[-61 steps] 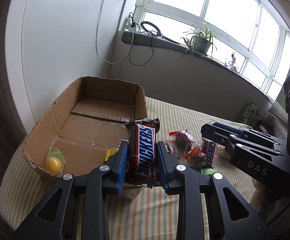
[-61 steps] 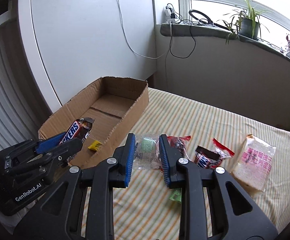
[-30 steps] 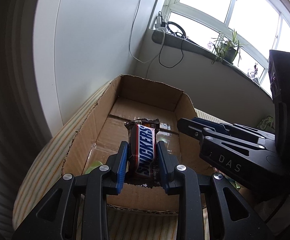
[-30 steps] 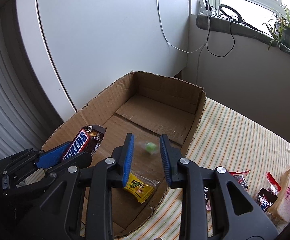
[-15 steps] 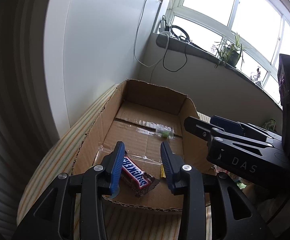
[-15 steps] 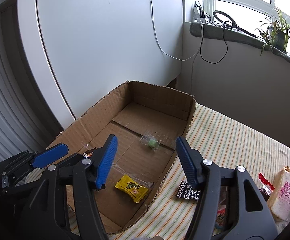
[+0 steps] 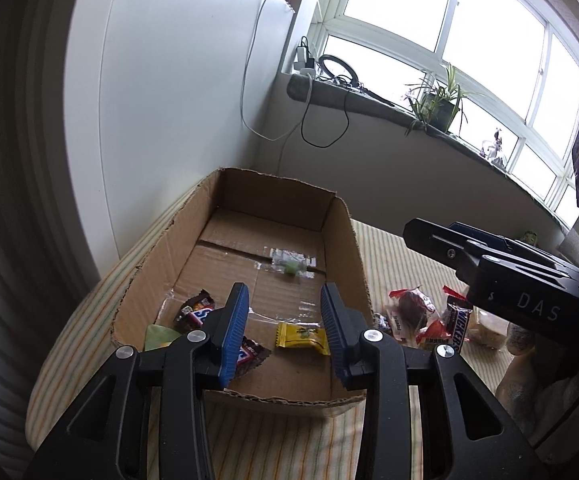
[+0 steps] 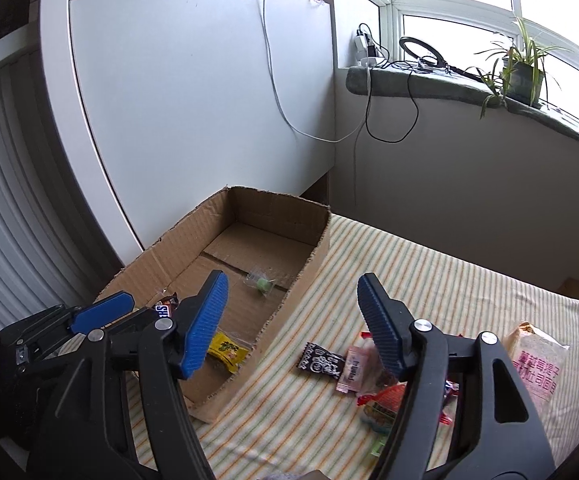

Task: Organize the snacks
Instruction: 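Grasp the second Snickers bar with left tool while right tool grasps green candy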

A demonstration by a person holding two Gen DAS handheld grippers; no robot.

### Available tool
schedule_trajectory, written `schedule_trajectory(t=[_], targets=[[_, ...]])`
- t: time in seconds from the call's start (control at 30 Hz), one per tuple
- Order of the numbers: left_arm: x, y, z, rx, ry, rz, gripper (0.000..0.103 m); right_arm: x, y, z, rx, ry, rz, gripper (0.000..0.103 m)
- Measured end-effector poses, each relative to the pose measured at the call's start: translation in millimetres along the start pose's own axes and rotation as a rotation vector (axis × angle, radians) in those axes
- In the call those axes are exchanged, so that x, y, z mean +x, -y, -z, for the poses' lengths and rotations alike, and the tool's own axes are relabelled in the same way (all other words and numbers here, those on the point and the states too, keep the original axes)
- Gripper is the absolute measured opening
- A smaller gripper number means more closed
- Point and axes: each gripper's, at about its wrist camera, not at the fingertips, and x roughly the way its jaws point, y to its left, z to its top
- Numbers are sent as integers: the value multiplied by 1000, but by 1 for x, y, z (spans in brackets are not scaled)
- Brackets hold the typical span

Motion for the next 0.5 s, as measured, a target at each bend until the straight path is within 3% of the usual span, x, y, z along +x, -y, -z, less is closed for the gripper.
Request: schedule_trajectory(t=[0.13,0.5], targets=[[-3,13,2,14,0,29,36,-27,23,8,20,25,21,83],[0,56,17,64,-35,106,36,-81,86,54,79,4,96,84]])
